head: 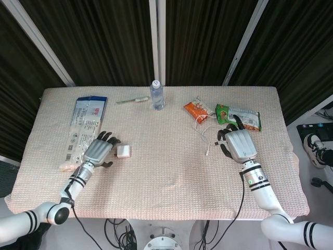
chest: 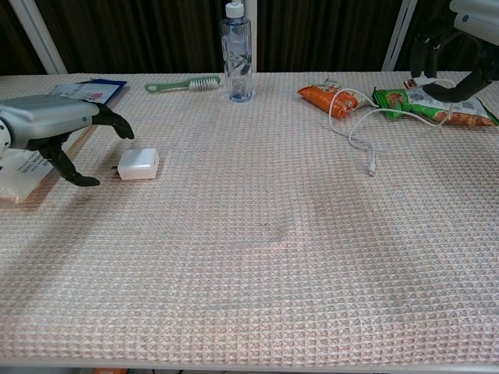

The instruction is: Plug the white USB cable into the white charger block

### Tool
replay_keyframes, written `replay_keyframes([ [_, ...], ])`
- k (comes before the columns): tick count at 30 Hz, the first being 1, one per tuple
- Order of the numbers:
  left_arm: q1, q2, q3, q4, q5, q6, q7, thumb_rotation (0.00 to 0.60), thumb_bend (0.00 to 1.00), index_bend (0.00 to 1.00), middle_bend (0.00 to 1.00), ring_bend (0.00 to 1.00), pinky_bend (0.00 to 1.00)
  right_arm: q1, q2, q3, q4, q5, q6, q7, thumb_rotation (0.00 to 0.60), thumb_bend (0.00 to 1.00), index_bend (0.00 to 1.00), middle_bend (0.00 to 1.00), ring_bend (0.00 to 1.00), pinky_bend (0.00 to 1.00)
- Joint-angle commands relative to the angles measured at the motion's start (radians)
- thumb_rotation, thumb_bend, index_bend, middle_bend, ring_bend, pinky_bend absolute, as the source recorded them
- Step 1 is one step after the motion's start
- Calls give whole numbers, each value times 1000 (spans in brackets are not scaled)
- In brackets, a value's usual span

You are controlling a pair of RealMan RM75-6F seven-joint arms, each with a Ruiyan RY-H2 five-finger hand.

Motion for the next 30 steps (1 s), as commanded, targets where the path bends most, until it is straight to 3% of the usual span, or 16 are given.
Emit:
replay_keyframes([
  [1,-22,-38,-5,16,-37,6,26,600,217,227,185,24,0,1,0,-3,4,1,1,6,600,372,555,511,286,16],
  [12,-66,-110,6,84,-74,21,64,600,238,241,195,24,0,-3,6,-16,19,1,7,39,600,373,557,511,286,15],
  [21,-79,-119,8,86,-145,16,72,600,261,283,223,41,0,-4,3,-24,37,2,5,66,600,372,560,511,286,15],
  [30,-88,-119,16,91,-149,12,41,600,315,315,262,67,0,-7,-3,-33,51,4,4,81,600,372,563,511,287,15],
])
